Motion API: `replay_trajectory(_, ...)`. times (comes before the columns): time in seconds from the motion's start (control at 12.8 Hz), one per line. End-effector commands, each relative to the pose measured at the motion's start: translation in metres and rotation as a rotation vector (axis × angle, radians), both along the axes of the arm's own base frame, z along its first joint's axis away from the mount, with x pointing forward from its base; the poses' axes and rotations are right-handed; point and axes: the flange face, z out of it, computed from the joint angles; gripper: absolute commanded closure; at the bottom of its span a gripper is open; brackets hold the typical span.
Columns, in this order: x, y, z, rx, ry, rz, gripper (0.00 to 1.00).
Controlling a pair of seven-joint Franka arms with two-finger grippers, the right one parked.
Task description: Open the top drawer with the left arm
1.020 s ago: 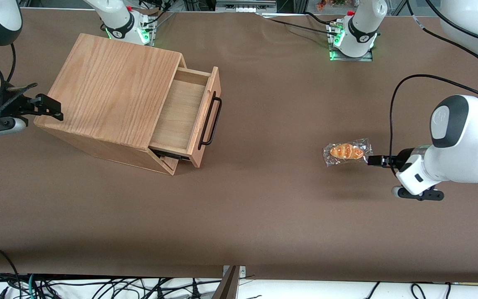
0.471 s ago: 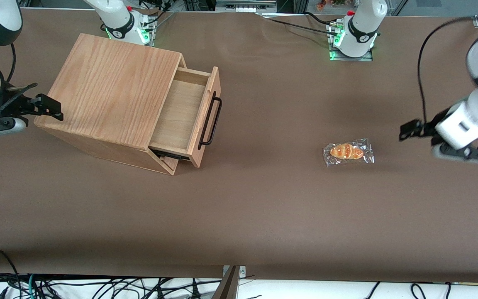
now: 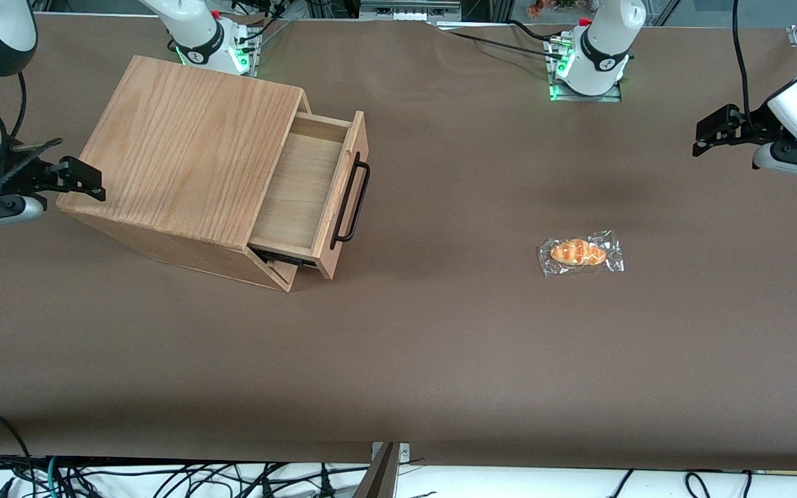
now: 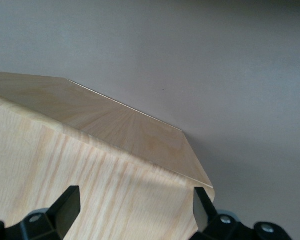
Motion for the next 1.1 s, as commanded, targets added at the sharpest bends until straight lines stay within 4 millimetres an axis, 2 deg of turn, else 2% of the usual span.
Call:
replay_trajectory(0.0, 0.0087, 0.0021, -0.0032, 0.030, 0.007, -0.033, 0.00)
replay_trajectory(0.16, 0.0152, 0.0019, -0.0052, 0.031, -0.016, -0.025, 0.00)
replay_trajectory(1.02, 0.0170, 0.0052, -0.0092, 0.034, -0.010, 0.004, 0.00)
